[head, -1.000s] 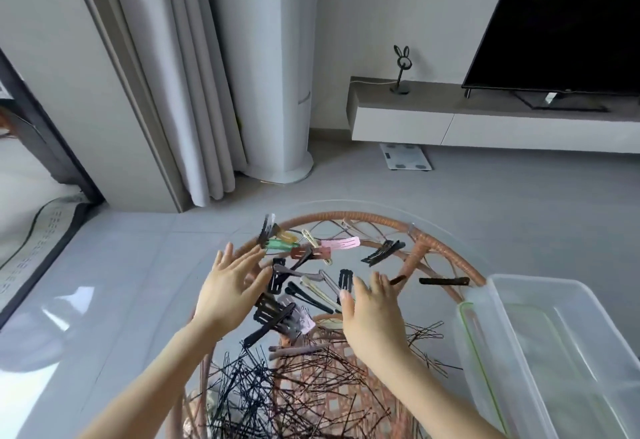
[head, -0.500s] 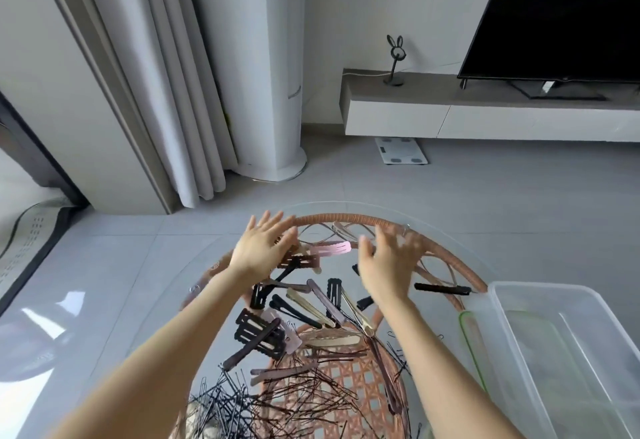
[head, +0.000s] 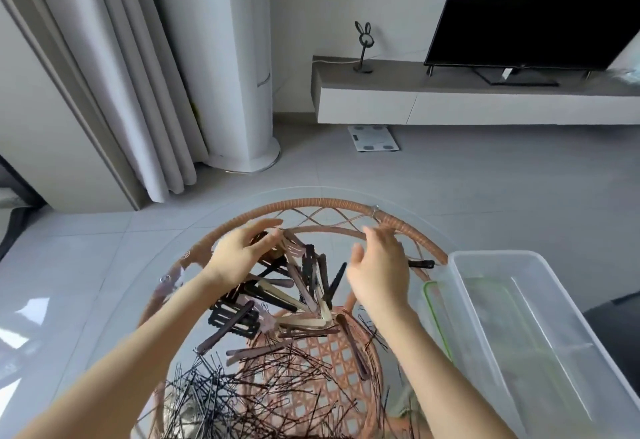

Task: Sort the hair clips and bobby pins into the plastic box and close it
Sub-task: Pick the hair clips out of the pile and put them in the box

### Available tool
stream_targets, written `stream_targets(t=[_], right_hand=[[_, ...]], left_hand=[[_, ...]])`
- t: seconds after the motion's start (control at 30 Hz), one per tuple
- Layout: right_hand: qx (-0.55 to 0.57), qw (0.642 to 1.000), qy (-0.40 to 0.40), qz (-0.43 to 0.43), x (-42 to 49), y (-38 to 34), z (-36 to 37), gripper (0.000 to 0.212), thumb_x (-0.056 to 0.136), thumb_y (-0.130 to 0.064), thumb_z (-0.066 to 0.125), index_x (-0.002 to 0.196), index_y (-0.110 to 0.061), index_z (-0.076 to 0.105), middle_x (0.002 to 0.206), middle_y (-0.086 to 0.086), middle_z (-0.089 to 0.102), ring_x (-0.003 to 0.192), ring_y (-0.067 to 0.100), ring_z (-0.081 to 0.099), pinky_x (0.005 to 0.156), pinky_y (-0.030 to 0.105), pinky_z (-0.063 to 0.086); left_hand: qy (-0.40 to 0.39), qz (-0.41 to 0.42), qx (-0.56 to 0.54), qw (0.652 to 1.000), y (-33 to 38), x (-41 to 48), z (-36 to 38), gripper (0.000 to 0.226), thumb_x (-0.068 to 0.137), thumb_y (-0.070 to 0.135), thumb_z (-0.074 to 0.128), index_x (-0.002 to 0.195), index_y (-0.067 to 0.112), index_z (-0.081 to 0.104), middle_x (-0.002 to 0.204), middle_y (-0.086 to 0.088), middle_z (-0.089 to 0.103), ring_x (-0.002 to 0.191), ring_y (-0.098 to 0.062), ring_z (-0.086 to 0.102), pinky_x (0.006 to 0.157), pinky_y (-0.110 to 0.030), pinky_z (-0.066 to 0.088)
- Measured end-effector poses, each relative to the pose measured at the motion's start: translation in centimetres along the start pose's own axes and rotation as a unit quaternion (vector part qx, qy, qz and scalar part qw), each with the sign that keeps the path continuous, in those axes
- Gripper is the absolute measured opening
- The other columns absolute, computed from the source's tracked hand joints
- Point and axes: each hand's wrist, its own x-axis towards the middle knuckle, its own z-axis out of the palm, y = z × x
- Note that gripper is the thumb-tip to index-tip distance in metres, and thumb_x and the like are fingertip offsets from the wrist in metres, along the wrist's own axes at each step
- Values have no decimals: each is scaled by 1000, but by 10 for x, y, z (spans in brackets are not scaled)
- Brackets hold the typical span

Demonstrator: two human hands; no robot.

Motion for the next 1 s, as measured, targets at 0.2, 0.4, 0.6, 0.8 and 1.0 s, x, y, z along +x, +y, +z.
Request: stream_targets(t=[0.2, 0.4, 0.6, 0.8, 1.0], right_hand=[[-171, 972, -136, 89, -7, 23, 8, 50, 95, -24, 33, 139, -3, 26, 140, 28, 37, 131, 40, 31, 112, 46, 25], [-49, 991, -122, 28, -33, -9, 8, 45, 88, -7, 40, 133, -2, 35, 137, 24, 41, 128, 35, 38, 102, 38, 38], [-162, 977, -69, 123, -14, 24, -3, 46, 90, -25, 40, 130, -2, 40, 144, 27, 33, 129, 41, 35, 112, 49, 26], [-140, 978, -132, 84, -19, 8, 5, 52, 90, -18, 41, 136, 3, 32, 148, 22, 29, 135, 42, 23, 114, 48, 19], [8, 985, -164, -46, -50, -26, 12, 43, 87, -1, 48, 129, -5, 45, 142, 17, 40, 133, 31, 37, 111, 43, 34]], left_hand=[[-6, 11, 166, 986, -12, -35, -19, 78, 68, 75, 22, 132, 37, 45, 149, 9, 36, 141, -10, 24, 119, -40, 15], [-2, -34, 162, 986, -29, -81, -32, 67, 66, 83, 21, 128, 59, 32, 152, 9, 31, 144, -11, 17, 119, -43, 15], [-14, -31, 205, 978, -28, -115, -29, 69, 61, 89, 11, 127, 69, 8, 156, 10, 13, 145, -10, -1, 119, -38, -1], [-10, -35, 202, 979, -15, -108, -5, 69, 80, 72, 26, 143, 43, 18, 150, 20, 4, 135, -3, -15, 117, -42, -13], [14, -60, 173, 983, 7, -88, 18, 57, 91, 53, 38, 144, 37, 22, 158, 1, 10, 146, -19, -4, 118, -39, -1]])
